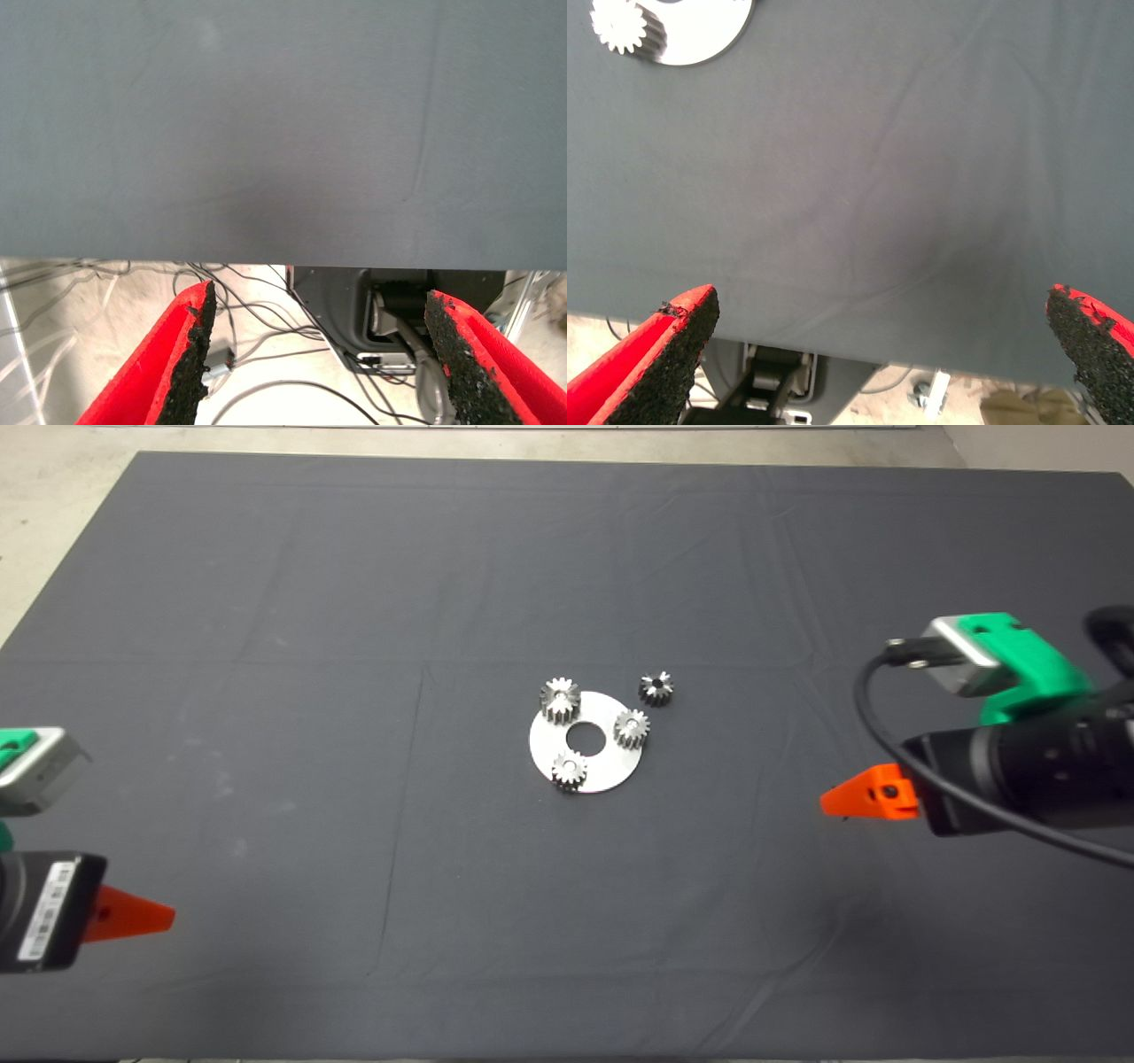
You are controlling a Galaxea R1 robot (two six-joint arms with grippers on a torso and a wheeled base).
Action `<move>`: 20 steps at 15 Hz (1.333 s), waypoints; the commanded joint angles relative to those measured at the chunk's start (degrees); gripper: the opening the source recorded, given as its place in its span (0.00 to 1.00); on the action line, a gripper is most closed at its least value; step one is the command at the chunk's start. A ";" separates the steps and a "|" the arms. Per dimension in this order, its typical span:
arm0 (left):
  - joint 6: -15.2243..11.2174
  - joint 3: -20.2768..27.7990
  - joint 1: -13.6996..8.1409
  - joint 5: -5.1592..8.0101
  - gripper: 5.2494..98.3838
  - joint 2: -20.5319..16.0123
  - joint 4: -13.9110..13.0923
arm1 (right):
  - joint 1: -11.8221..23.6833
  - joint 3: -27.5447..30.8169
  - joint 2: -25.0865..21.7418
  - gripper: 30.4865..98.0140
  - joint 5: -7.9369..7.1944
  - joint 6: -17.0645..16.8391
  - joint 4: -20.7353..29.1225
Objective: Remove an incorrectly installed larger gear and replace it with the correct smaller gear
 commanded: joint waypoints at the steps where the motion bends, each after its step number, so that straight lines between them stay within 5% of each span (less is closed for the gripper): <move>1: 0.84 1.27 -0.99 3.21 0.58 0.78 -0.74 | 3.23 2.20 0.35 1.00 -3.45 1.19 1.84; 4: 0.92 1.44 -0.99 3.21 0.58 0.56 -0.74 | 3.23 -4.24 1.86 1.00 -3.45 -2.20 1.61; 10: 1.52 1.77 -0.99 3.48 0.58 -2.94 -0.74 | 3.58 -28.49 5.18 1.00 -3.45 -25.90 -1.47; 16: 2.51 1.97 -0.99 3.39 0.58 -5.25 -0.83 | 3.76 -61.04 20.08 1.00 -3.28 -43.94 -2.73; 20: 2.51 1.97 -0.99 3.39 0.58 -5.16 -0.83 | 3.76 -77.84 27.85 1.00 -3.19 -49.33 -1.35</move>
